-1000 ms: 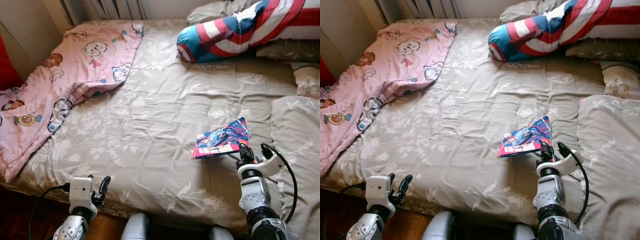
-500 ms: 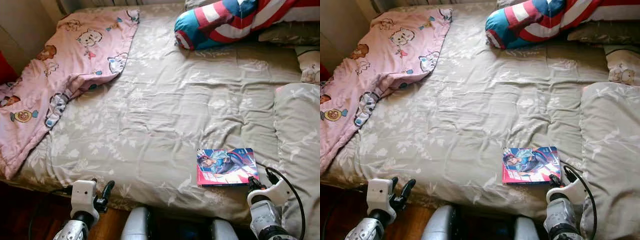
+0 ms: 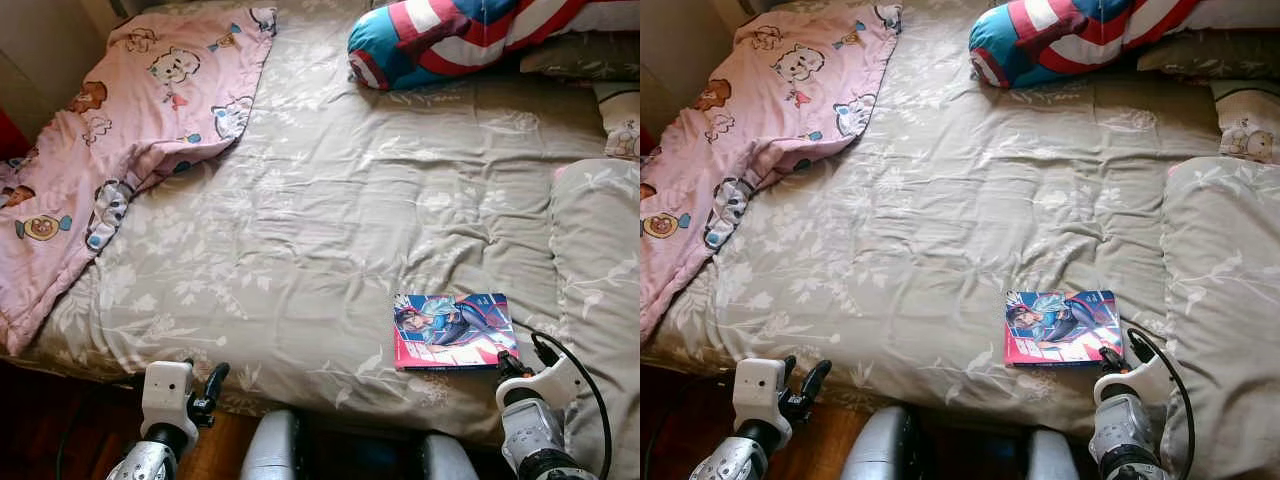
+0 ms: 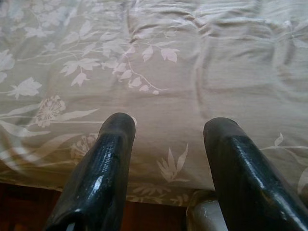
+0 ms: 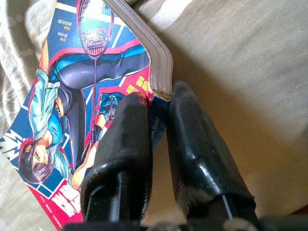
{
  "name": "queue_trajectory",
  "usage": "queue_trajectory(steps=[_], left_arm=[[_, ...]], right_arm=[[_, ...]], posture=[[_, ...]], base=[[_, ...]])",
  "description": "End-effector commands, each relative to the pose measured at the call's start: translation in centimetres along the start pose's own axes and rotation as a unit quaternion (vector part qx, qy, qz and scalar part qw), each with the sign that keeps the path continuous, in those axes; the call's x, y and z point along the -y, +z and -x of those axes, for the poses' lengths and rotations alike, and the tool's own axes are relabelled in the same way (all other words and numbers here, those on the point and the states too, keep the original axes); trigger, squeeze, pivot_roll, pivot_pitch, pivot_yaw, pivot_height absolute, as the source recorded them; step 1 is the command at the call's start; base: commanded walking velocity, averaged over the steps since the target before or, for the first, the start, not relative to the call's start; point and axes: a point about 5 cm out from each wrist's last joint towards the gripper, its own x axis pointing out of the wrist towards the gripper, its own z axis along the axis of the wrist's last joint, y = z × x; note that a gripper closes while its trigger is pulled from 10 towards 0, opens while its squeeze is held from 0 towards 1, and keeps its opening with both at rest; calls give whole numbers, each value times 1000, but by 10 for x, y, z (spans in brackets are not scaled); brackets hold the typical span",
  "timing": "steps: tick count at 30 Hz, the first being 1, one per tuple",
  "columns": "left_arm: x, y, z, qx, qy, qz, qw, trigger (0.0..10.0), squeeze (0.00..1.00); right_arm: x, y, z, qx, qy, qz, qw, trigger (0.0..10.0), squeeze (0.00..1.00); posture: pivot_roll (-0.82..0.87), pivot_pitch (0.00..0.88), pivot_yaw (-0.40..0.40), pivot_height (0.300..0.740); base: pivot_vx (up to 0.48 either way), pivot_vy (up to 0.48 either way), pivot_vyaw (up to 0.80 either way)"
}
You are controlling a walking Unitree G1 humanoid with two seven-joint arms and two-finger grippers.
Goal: Clean up the room
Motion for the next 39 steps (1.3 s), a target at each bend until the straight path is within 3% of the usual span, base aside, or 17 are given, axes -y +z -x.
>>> queue_trajectory(steps=[1,14,17,21,23,24,25,26,27,28,32,33,34,35,37,38,39], left_arm=[[-3,-7,6,-20,6,-1,1000,10000,0],[-2,-6,6,-22,4,-2,1000,10000,0],[-2,-1,23,-26,10,-10,1000,10000,0],[-2,-1,26,-26,9,-11,1000,10000,0],[-2,-1,27,-27,9,-12,1000,10000,0],[-3,-1,27,-28,10,-12,999,10000,0],[-3,-1,27,-28,11,-12,999,10000,0],[-3,0,27,-30,11,-12,999,10000,0],[-2,0,28,-31,11,-12,999,10000,0],[-2,1,28,-32,12,-12,999,10000,0],[-1,1,28,-33,13,-11,999,10000,0],[-1,1,27,-32,13,-10,999,10000,0],[-1,1,27,-32,13,-10,999,10000,0],[-1,2,27,-30,14,-10,999,10000,0],[-1,3,26,-29,16,-9,999,10000,0],[-1,4,25,-27,17,-8,999,10000,0],[0,4,25,-27,16,-8,999,10000,0]], right_arm=[[17,-13,7,-28,-33,14,999,10000,0],[18,-13,7,-28,-34,14,999,10000,0],[25,-23,11,-33,-82,-27,996,10000,0],[29,-25,13,-34,-92,-32,995,10000,0],[30,-26,13,-34,-94,-33,994,10000,702],[30,-27,14,-35,-95,-33,994,10000,725],[30,-27,14,-35,-96,-33,994,10000,725],[31,-27,14,-36,-100,-33,994,10000,565],[31,-27,14,-36,-102,-33,994,10000,565],[32,-27,14,-35,-104,-34,993,10000,0],[28,-24,12,-29,-99,-37,994,10000,0],[27,-23,12,-28,-95,-35,994,10000,506],[27,-23,11,-28,-94,-33,995,10000,659],[26,-23,11,-28,-94,-33,995,10000,906],[26,-22,11,-27,-95,-32,995,10000,894],[26,-22,11,-27,-94,-29,995,10000,827],[26,-21,11,-27,-95,-28,995,10000,690]], posture=[[118,293,137,657],[124,305,134,657],[187,311,151,657],[189,310,153,657],[189,310,153,657],[189,310,153,657],[190,310,152,657],[190,310,152,657],[190,310,152,657],[192,306,152,657],[190,303,150,657],[189,302,148,657],[189,302,146,657],[190,302,145,657],[190,301,144,657],[188,300,143,657],[186,298,142,657]], base=[[0,0,0],[0,0,0],[0,0,0],[0,0,0],[0,0,0],[0,0,0],[0,0,0],[0,0,0],[0,0,0],[0,0,0],[0,0,0],[0,0,0],[0,0,0],[0,0,0],[0,0,0],[0,0,0],[0,0,0]])
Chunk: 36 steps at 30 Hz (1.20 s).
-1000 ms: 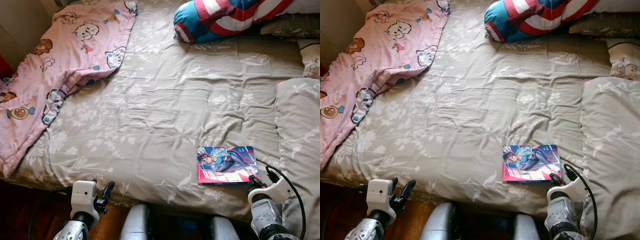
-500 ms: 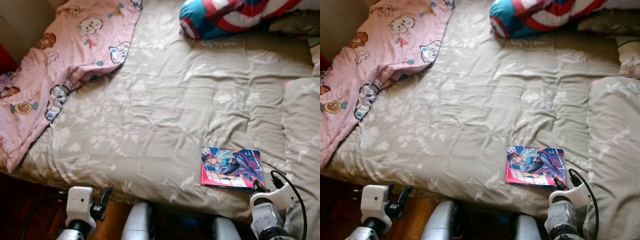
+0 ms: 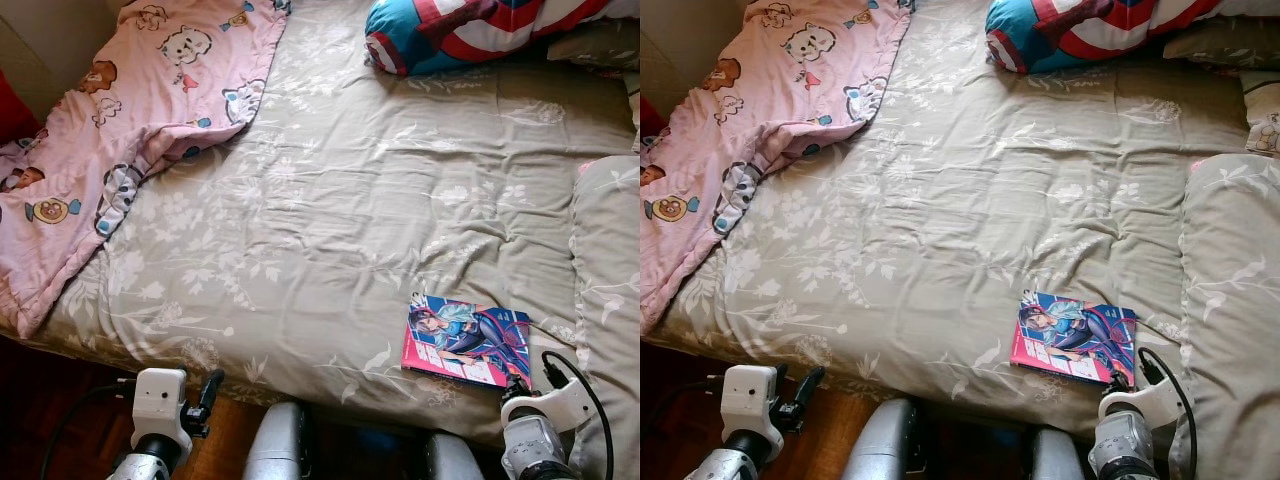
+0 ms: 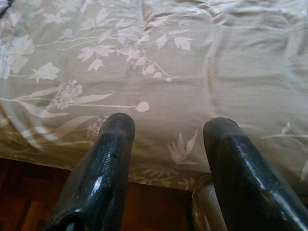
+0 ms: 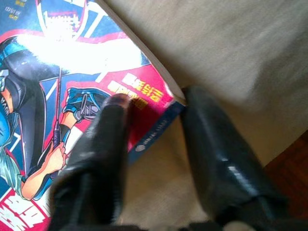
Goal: Clean up the room
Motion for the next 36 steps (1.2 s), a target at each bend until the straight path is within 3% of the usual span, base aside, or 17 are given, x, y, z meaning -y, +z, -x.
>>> queue_trajectory(steps=[1,10,19,22,24,26,29,30,33,35,36], left_arm=[[-2,-6,4,-20,6,-3,1000,10000,0],[0,-7,-1,-18,4,1,1000,10000,0],[2,-8,-15,-12,3,3,1000,10000,0],[4,-7,-20,-7,3,6,1000,10000,0],[5,-6,-26,-3,4,9,1000,10000,0],[6,-6,-34,2,5,14,1000,10000,0],[8,-5,-42,8,8,21,1000,10000,0],[9,-5,-48,11,11,25,1000,10000,0],[10,-5,-54,13,16,31,999,10000,0],[10,-5,-54,13,16,31,999,10000,0],[10,-8,-62,13,25,41,999,10000,0]], right_arm=[[7,-11,3,-21,-15,6,1000,10000,0],[11,-5,2,-5,-33,8,999,10000,0],[10,2,2,22,-58,31,998,10000,0],[5,7,1,42,-45,56,997,10000,0],[-5,9,1,57,-18,111,992,10000,0],[-22,10,1,77,29,178,981,10000,0],[-41,9,3,96,89,242,962,10000,0],[-51,7,5,107,126,279,946,10000,0],[-59,4,8,118,161,316,928,10000,0],[-59,4,8,118,161,316,928,10000,0],[-62,1,12,128,187,338,914,10000,0]], posture=[[184,295,141,657],[172,284,137,657],[151,238,122,657],[144,222,115,657],[133,204,106,657],[113,179,93,657],[97,160,80,657],[80,144,68,657],[54,125,50,657],[54,125,50,657],[23,93,30,657]], base=[[0,0,0],[0,0,0],[0,0,0],[0,0,0],[0,0,0],[0,0,0],[0,0,0],[0,0,0],[0,0,0],[0,0,0],[0,0,0]])
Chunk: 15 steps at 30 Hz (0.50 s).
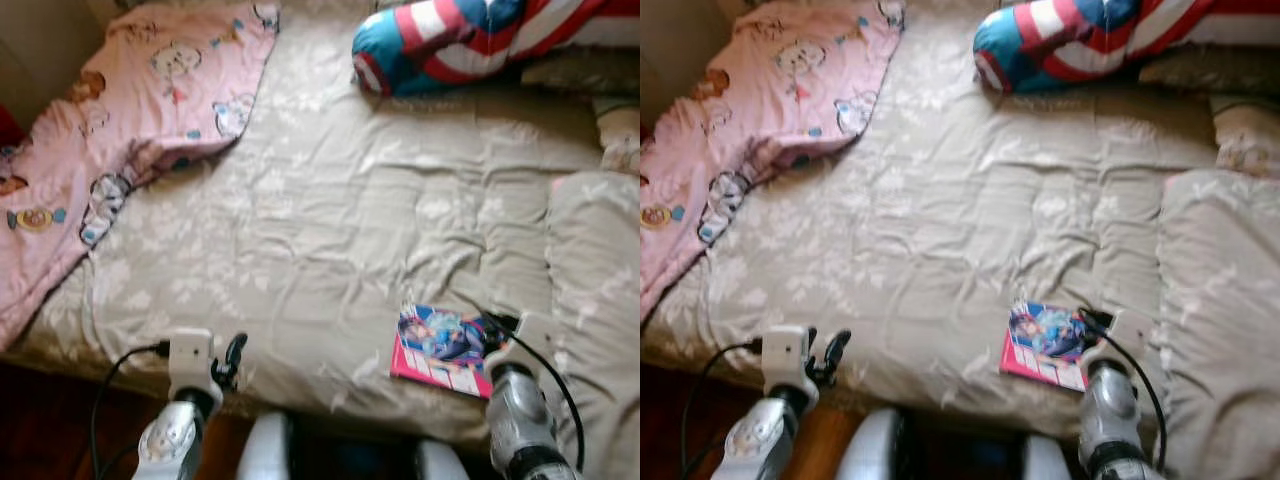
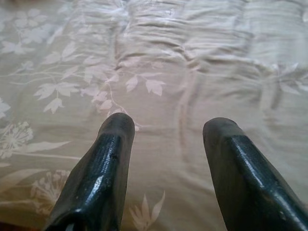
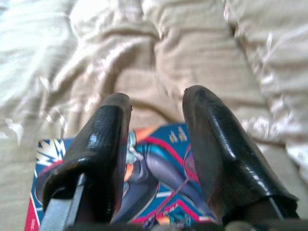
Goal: Clean up the room
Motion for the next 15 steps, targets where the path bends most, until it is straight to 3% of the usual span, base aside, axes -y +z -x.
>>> queue_trajectory(steps=[1,4,9,15], left_arm=[[-8,-12,0,-18,26,7,999,10000,0],[-8,-15,-10,-16,39,16,999,10000,0],[-8,-17,-11,-16,40,17,999,10000,0],[-14,-30,-13,-32,52,19,998,10000,0]], right_arm=[[-5,-10,8,-1,26,24,999,10000,0],[-9,-14,13,4,49,35,998,10000,0],[-9,-24,21,-6,56,36,998,10000,0],[-24,-30,23,-22,87,16,996,10000,0]], posture=[[23,93,30,657],[11,69,18,657],[3,51,11,657],[-3,13,8,682]], base=[[0,0,0],[0,0,0],[0,0,0],[0,0,0]])
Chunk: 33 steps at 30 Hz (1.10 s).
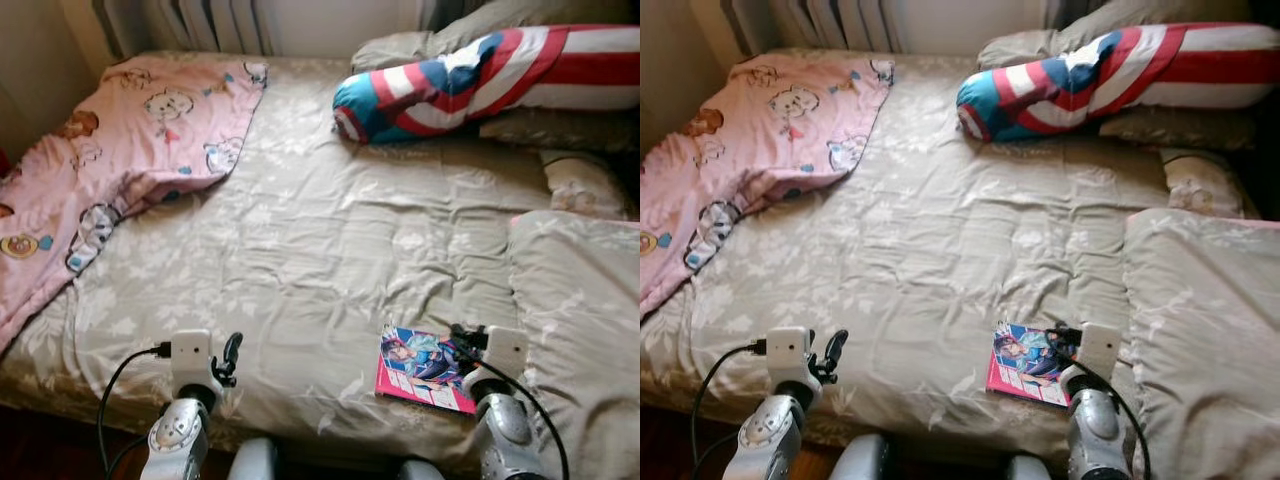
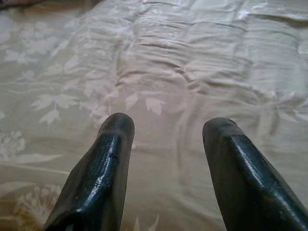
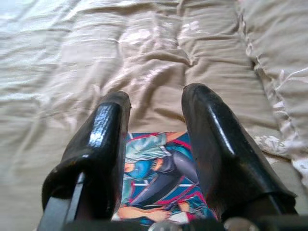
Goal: Clean up the room
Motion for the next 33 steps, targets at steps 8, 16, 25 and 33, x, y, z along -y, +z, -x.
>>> queue_trajectory(steps=[8,16,25,33], left_arm=[[-13,-28,2,-73,25,12,997,10000,0],[-19,-51,8,-151,16,-13,988,10000,0],[-24,-81,28,-245,32,-22,969,10000,0],[-25,-94,40,-272,49,-8,961,10000,0]], right_arm=[[-4,-26,8,-83,8,-3,996,10000,0],[7,-53,26,-156,-16,-20,987,10000,0],[22,-76,44,-234,-53,-9,971,10000,0],[25,-89,58,-270,-62,0,961,10000,0]], posture=[[0,24,7,722],[15,26,15,740],[2,0,18,740],[-5,0,22,740]], base=[[0,0,0],[0,0,0],[0,0,0],[0,0,0]])
